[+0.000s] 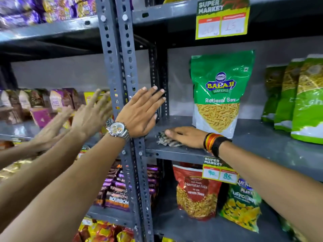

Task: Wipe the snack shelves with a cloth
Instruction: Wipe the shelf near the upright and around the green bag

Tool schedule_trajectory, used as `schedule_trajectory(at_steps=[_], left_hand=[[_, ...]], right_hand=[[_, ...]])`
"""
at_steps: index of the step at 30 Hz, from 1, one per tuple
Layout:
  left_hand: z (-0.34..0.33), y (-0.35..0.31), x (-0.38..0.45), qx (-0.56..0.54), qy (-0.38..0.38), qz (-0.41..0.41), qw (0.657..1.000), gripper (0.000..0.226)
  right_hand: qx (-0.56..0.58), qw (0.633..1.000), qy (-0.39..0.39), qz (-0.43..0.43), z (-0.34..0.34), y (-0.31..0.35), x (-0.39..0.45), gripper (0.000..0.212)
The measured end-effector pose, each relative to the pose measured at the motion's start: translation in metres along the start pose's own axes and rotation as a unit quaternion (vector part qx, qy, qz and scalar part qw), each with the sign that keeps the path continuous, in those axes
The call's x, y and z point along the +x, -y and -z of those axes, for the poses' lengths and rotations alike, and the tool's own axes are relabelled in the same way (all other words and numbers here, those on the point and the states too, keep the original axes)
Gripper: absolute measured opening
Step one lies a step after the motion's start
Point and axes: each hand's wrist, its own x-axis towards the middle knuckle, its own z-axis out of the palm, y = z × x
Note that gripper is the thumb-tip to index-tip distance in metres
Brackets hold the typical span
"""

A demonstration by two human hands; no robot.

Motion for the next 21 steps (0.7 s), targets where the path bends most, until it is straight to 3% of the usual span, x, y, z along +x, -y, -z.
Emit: schedule_trajectory(at_steps=[3,12,18,21], left_hand=[[0.002,0.000,0.001,0.002,0.015,0.000,1.000,0.061],[0.006,0.009,0.000,0.003,0.022,0.048,0.999,0.067],[-0.002,0.006,0.000,-0.026,-0.012,0.057,0.998,0.067],[-0.006,0.006,-0.003,-0.023,-0.028,0.042,0.998,0.067]], right_hand=[[-0.024,1.000,-0.003,0.003,-0.010,-0.006,0.007,0.074],[0.021,0.997,-0.064,0.035,-0.016,-0.011,0.008,0.045],[0.119,0.984,-0.134,0.008,0.006,-0.009,0.063,0.033],[0.083,0.985,-0.153,-0.016,0.019,-0.016,0.103,0.033]])
